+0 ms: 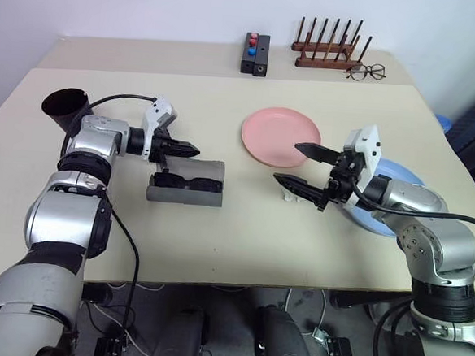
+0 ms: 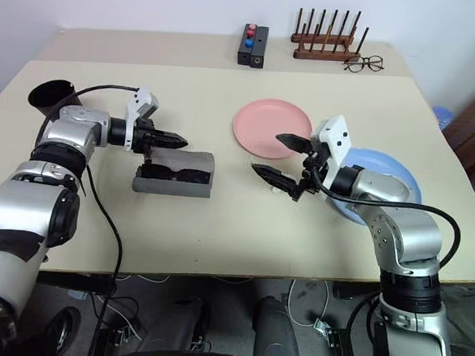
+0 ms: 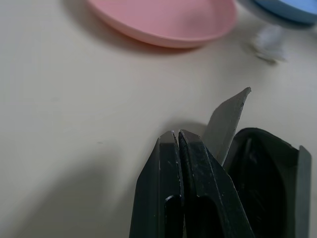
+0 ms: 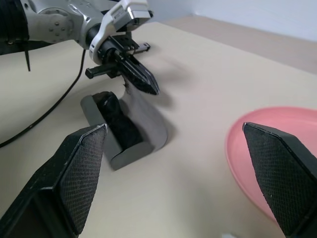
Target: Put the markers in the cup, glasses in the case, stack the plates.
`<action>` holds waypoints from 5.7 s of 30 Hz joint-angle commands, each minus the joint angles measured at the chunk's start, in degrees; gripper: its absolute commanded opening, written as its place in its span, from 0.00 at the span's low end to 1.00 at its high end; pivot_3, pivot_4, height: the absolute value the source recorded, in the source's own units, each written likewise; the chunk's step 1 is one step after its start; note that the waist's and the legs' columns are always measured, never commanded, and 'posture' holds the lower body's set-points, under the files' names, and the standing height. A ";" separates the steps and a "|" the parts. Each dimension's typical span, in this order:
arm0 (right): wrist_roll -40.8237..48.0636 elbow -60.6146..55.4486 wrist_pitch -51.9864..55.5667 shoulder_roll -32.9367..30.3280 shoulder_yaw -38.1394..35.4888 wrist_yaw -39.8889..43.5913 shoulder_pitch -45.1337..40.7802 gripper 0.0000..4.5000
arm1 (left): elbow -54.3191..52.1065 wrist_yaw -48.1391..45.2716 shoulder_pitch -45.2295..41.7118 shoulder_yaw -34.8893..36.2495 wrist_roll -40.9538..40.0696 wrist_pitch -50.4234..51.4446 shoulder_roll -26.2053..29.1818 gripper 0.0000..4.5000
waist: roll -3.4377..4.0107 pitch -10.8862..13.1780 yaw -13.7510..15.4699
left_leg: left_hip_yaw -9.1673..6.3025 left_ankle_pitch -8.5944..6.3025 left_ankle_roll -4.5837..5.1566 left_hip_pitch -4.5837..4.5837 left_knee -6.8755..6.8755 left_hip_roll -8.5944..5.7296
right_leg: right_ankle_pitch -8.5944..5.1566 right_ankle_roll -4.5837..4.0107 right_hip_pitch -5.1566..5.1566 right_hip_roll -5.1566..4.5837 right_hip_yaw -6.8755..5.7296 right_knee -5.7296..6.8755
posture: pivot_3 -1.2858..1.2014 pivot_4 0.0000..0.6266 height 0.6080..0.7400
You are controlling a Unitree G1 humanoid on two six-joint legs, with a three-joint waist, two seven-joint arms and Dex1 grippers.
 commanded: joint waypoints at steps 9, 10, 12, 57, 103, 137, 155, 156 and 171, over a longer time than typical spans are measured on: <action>0.36 0.99 -3.37 -1.66 0.07 0.28 -1.53 1.00 | -20.73 -10.80 10.44 -3.19 -1.97 7.38 6.15 0.01 | 0.01 0.00 -0.08 | -0.01 0.00 0.00 0.01 0.00 0.08 | 0.00 0.00 0.00 0.02 0.03 0.01 | 0.52 0.24 1.00; 0.29 1.26 -3.58 -1.70 0.17 0.32 -1.62 1.00 | -23.76 -10.94 12.21 -4.13 -3.17 7.87 7.50 0.01 | 0.01 -0.01 -0.09 | -0.01 0.00 0.00 0.02 0.00 0.11 | 0.00 0.00 0.00 0.02 0.04 0.03 | 0.52 0.24 1.00; 0.18 1.65 -3.97 -1.75 0.38 0.40 -1.69 1.00 | -28.87 -11.02 14.94 -4.87 -5.24 9.53 9.46 0.01 | 0.02 -0.01 -0.15 | -0.01 0.00 0.00 0.03 0.00 0.17 | 0.00 -0.01 0.00 0.03 0.07 0.03 | 0.52 0.24 1.00; -0.71 9.74 -1.36 -15.92 -9.93 -0.29 5.71 1.00 | -57.18 6.97 23.16 10.38 -32.23 21.46 3.78 0.99 | 0.05 -0.02 0.47 | 0.02 0.12 -0.19 0.05 0.05 0.08 | 0.04 0.02 0.14 -0.15 0.08 -0.12 | 0.52 0.24 1.00; -28.14 44.88 -27.76 4.62 14.47 -3.99 -28.84 0.01 | -56.88 17.16 30.90 15.78 -28.35 6.37 8.30 1.00 | 0.16 0.03 -0.97 | -0.01 0.22 -0.31 0.04 -0.03 0.07 | 0.05 0.01 0.06 -0.17 0.15 -0.11 | 0.52 0.24 1.00; -16.09 15.46 -1.64 -5.05 8.83 -2.66 -1.89 0.98 | -63.80 12.98 33.94 13.72 -33.37 15.26 11.06 1.00 | 0.16 0.03 -0.22 | 0.03 0.01 0.05 0.18 -0.01 0.07 | 0.06 0.01 0.12 -0.17 0.11 0.02 | 0.52 0.24 1.00; -5.88 16.80 2.21 -7.45 1.67 4.67 -12.65 0.02 | -63.53 16.63 35.51 16.28 -32.40 14.00 10.94 1.00 | 0.21 0.07 -0.30 | 0.01 0.05 -0.02 0.13 0.00 0.08 | 0.06 0.01 0.12 -0.17 0.11 -0.06 | 0.52 0.24 1.00; -6.99 19.49 0.85 -6.22 1.79 2.87 -15.28 0.02 | -63.03 17.14 35.41 16.21 -31.84 13.11 10.57 1.00 | 0.21 0.06 -0.36 | 0.02 0.03 0.02 0.16 0.00 0.11 | 0.07 0.00 0.12 -0.15 0.12 -0.04 | 0.52 0.24 1.00; -25.92 61.81 -30.41 1.80 10.08 -1.20 -28.77 0.85 | -68.73 21.22 42.77 18.90 -33.37 12.22 8.93 1.00 | 0.17 0.04 0.01 | 0.03 0.21 -0.30 -0.06 -0.04 0.00 | 0.08 -0.03 -0.07 -0.26 0.13 -0.13 | 0.52 0.24 1.00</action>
